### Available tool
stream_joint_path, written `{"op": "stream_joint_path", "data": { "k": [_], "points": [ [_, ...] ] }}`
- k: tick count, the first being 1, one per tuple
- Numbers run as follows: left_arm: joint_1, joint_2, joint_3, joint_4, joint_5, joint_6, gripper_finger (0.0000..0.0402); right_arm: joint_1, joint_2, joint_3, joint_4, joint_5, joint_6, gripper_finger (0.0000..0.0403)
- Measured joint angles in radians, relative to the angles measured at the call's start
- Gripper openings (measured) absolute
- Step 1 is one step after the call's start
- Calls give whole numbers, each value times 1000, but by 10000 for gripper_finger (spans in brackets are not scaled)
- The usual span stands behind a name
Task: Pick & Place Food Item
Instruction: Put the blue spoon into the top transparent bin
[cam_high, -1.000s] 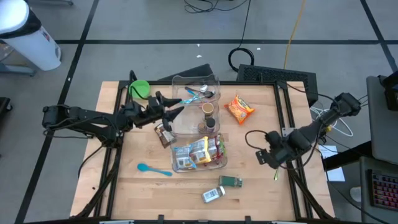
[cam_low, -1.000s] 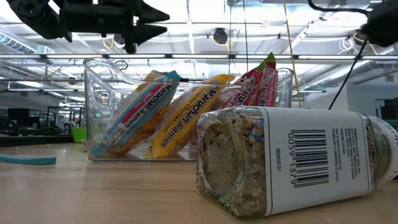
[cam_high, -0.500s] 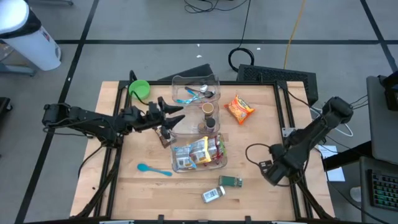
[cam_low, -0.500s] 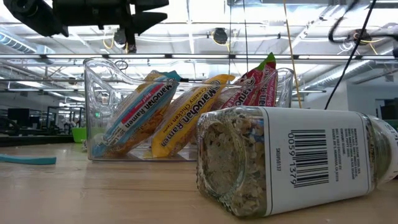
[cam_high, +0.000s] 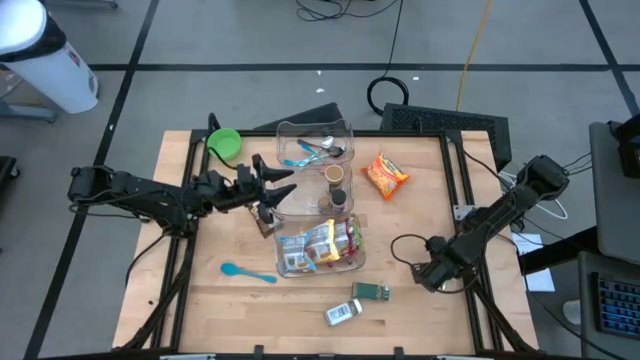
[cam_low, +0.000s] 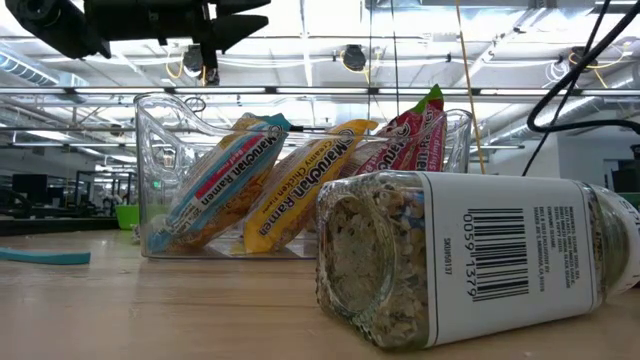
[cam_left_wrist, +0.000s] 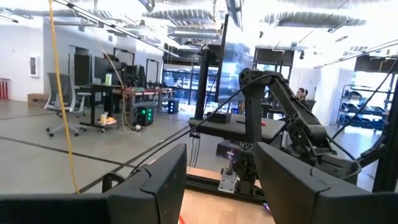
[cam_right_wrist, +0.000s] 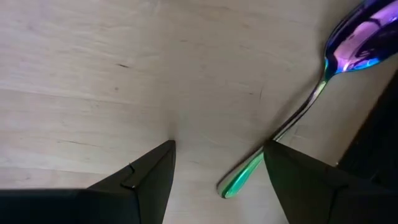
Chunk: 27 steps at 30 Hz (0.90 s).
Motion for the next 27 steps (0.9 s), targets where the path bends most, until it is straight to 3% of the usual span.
{"op": "stream_joint_path", "data": {
  "k": [27],
  "points": [
    [1, 0, 0, 0, 0, 2, 198, 3, -92, -16, -127, 2, 2, 238]
  ]
}}
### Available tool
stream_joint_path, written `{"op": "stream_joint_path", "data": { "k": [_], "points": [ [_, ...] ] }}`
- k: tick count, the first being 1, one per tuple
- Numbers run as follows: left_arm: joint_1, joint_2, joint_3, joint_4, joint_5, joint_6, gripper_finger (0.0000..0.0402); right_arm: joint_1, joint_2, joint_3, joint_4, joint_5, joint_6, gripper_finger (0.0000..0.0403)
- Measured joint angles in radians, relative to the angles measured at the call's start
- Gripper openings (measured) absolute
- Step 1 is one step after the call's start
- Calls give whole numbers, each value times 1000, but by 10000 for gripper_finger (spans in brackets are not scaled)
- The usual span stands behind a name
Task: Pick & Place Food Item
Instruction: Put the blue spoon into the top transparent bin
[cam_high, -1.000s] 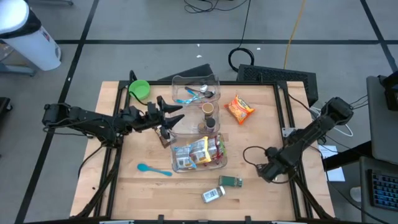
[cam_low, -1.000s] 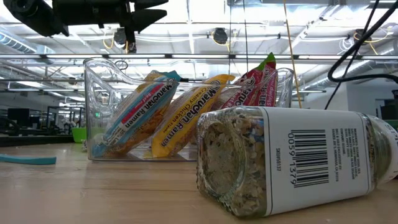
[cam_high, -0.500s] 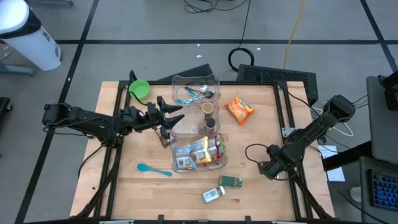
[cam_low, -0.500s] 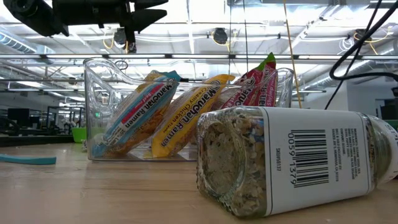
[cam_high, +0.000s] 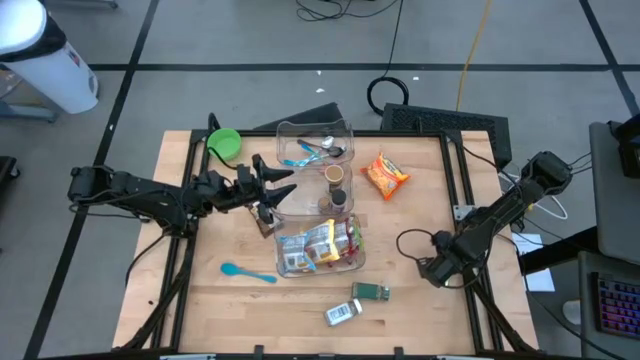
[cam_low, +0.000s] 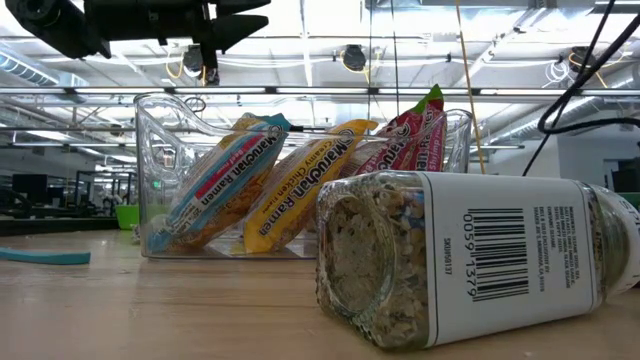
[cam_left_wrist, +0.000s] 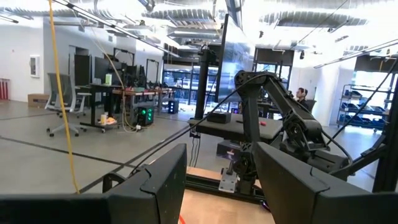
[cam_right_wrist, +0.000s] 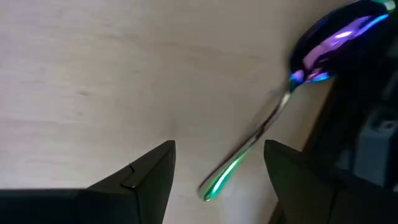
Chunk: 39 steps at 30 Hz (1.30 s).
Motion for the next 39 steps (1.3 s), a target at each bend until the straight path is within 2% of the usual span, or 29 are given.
{"op": "stream_joint_path", "data": {
  "k": [7, 16, 27, 33, 39],
  "points": [
    [0, 0, 0, 0, 0, 0, 198, 0, 0, -7, -14, -22, 0, 238],
    [0, 0, 0, 0, 0, 0, 198, 19, -5, -95, 117, -22, 34, 237],
    [-1, 0, 0, -4, 4, -4, 198, 21, -11, -97, 143, 73, -34, 236],
    [-26, 0, 0, -20, 34, -28, 198, 20, -34, -98, 141, 113, -34, 210],
    [-69, 0, 0, -22, 36, -26, 198, 18, -45, -98, 122, 135, -19, 166]
  ]
}}
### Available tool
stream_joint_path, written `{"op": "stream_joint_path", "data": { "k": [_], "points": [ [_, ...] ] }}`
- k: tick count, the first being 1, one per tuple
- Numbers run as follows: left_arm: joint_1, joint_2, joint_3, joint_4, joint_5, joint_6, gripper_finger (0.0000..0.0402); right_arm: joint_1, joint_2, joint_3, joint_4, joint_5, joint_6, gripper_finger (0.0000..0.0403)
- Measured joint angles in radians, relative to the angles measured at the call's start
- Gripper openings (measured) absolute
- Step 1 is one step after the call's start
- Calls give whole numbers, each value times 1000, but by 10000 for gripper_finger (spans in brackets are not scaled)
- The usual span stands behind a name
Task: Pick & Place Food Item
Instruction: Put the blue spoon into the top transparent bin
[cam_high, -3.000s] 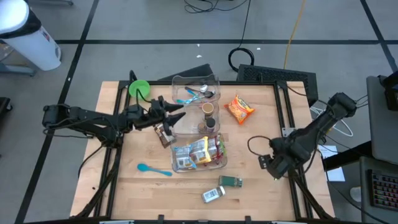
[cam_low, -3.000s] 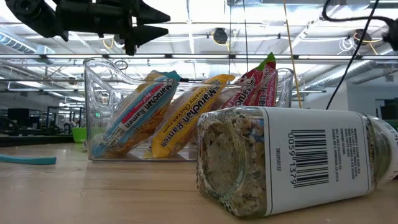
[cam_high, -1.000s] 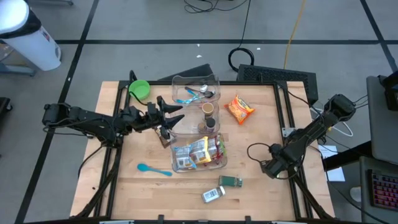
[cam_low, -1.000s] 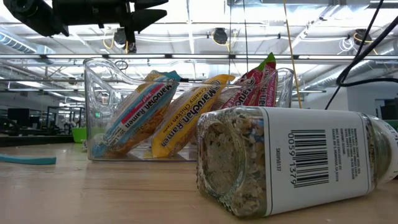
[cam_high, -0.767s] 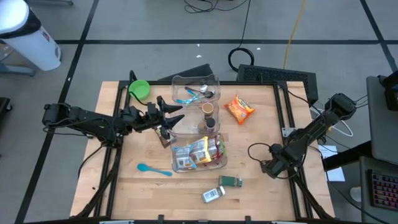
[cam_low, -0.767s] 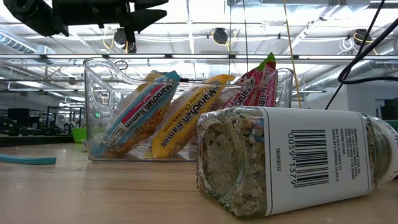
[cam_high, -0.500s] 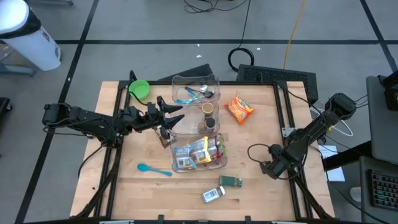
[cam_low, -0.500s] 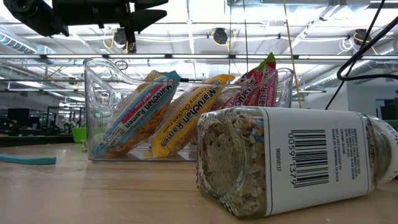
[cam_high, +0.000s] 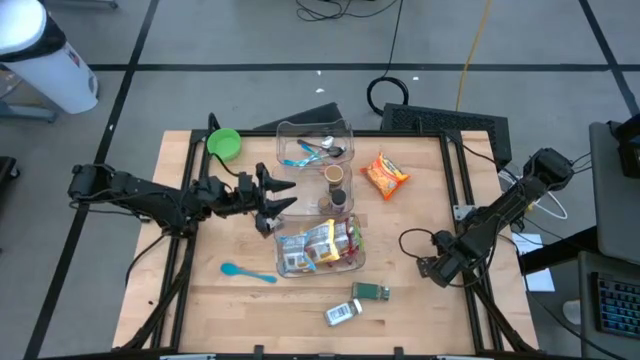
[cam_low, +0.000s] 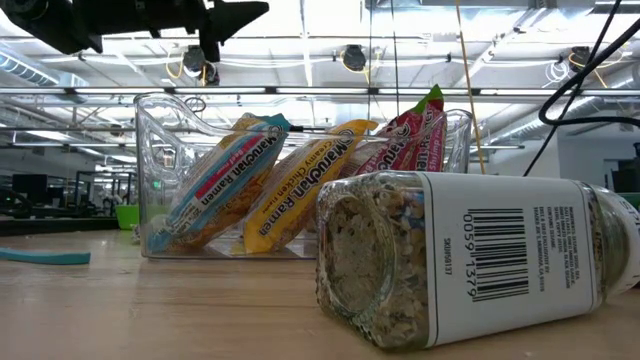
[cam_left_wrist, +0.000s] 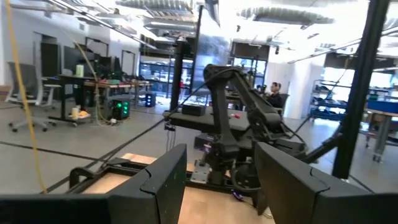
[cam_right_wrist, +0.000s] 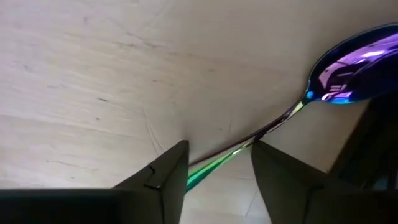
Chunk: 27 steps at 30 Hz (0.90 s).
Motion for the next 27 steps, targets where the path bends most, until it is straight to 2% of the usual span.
{"op": "stream_joint_path", "data": {
  "k": [9, 14, 27],
  "points": [
    [-44, 0, 0, 2, 0, 15, 198, -1, 0, -2, -33, 12, 12, 66],
    [-50, 0, 0, 12, 0, 37, 198, -1, 0, -29, 8, 6, -21, 10],
    [-50, 0, 0, 19, 0, 49, 198, -1, -31, -13, 21, 28, -124, 3]
  ]
}}
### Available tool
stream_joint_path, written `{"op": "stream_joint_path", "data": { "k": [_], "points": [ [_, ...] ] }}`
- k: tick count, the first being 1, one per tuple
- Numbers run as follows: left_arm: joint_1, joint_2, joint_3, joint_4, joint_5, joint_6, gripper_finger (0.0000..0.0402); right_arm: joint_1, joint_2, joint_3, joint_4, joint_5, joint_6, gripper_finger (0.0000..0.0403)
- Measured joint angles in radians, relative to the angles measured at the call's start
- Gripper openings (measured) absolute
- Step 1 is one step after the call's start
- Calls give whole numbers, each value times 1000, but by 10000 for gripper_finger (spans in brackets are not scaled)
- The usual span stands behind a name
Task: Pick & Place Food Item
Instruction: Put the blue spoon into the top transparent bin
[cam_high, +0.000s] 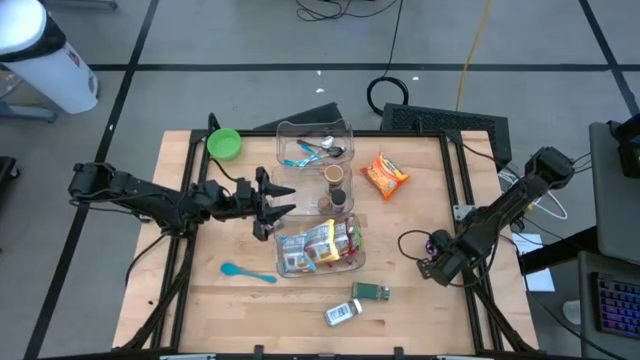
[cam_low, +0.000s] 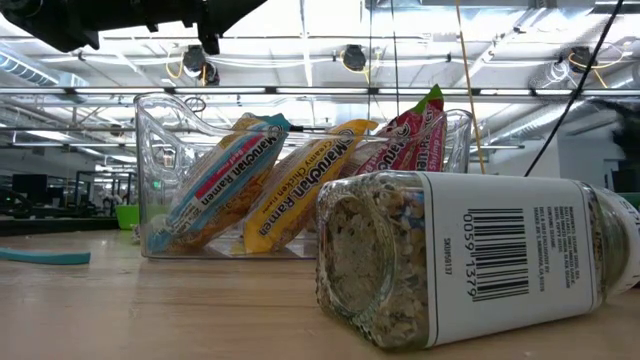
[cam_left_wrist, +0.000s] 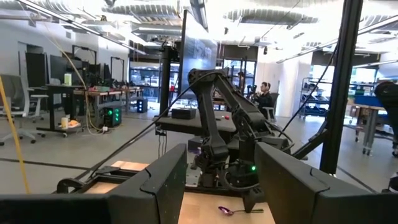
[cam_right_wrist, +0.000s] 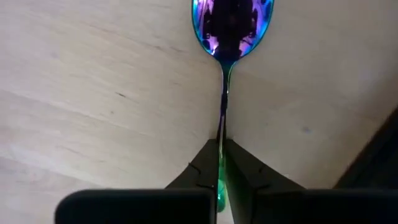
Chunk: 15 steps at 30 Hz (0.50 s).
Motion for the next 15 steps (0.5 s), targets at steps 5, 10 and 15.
{"op": "stream_joint_path", "data": {
  "k": [5, 10, 15],
  "points": [
    [0, 0, 0, 1, 0, 4, 198, -3, -41, 49, -13, 231, -29, 2],
    [-1, 0, 0, 4, 0, 4, 198, -24, -49, 83, 30, 380, -121, 2],
    [-2, 0, 0, 4, 0, 5, 198, -61, -47, 92, 112, 455, -236, 2]
  ]
}}
